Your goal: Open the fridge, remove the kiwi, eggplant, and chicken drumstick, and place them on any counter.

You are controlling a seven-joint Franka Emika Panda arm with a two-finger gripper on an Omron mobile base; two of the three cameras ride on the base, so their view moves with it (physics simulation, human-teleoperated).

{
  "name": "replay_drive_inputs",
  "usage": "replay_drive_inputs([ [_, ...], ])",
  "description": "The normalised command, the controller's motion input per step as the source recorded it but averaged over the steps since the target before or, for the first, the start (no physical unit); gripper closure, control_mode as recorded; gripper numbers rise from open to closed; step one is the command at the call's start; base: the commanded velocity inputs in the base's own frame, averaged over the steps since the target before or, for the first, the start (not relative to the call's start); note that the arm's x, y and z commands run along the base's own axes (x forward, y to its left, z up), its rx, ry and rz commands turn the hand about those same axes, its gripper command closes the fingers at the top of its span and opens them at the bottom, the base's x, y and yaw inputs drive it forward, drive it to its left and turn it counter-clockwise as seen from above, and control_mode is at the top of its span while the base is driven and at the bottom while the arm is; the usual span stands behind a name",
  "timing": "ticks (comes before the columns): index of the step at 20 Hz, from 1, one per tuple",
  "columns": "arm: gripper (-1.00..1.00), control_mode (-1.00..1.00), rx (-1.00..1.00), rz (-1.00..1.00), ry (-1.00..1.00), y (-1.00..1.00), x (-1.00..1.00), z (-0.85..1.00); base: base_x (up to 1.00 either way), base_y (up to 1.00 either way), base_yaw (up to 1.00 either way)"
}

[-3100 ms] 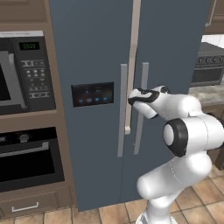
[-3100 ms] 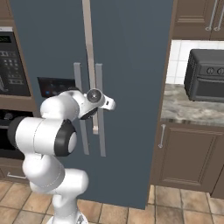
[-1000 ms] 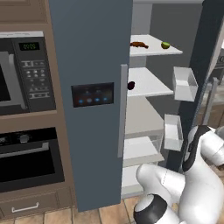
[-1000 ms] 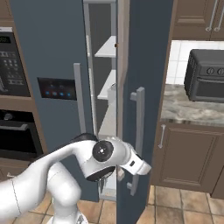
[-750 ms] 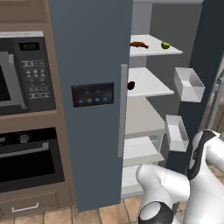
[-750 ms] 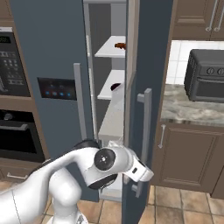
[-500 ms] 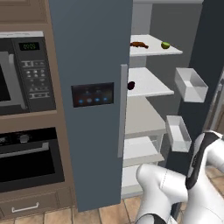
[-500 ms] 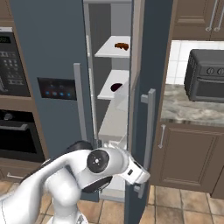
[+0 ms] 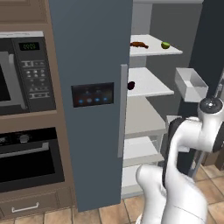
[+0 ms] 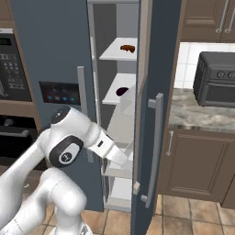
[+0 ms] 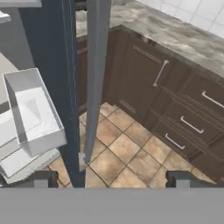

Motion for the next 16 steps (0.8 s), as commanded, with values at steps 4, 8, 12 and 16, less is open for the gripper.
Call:
replay_drive_inputs([
  [4, -1.0, -1.0, -0.18, -0.19, 0.2, 0.77, 0.34, 0.28, 0.0, 0.0, 0.0],
  [8, -1.0, -1.0, -0.22, -0.19, 0.05, 0.67, 0.37, 0.37, 0.0, 0.0, 0.0],
  [12, -1.0, -1.0, -0.21, -0.22, 0.0, 0.5, 0.32, 0.42, 0.0, 0.0, 0.0],
  [16, -1.0, -1.0, -0.17, -0.19, 0.0, 0.18, 0.53, 0.37, 0.0, 0.0, 0.0],
])
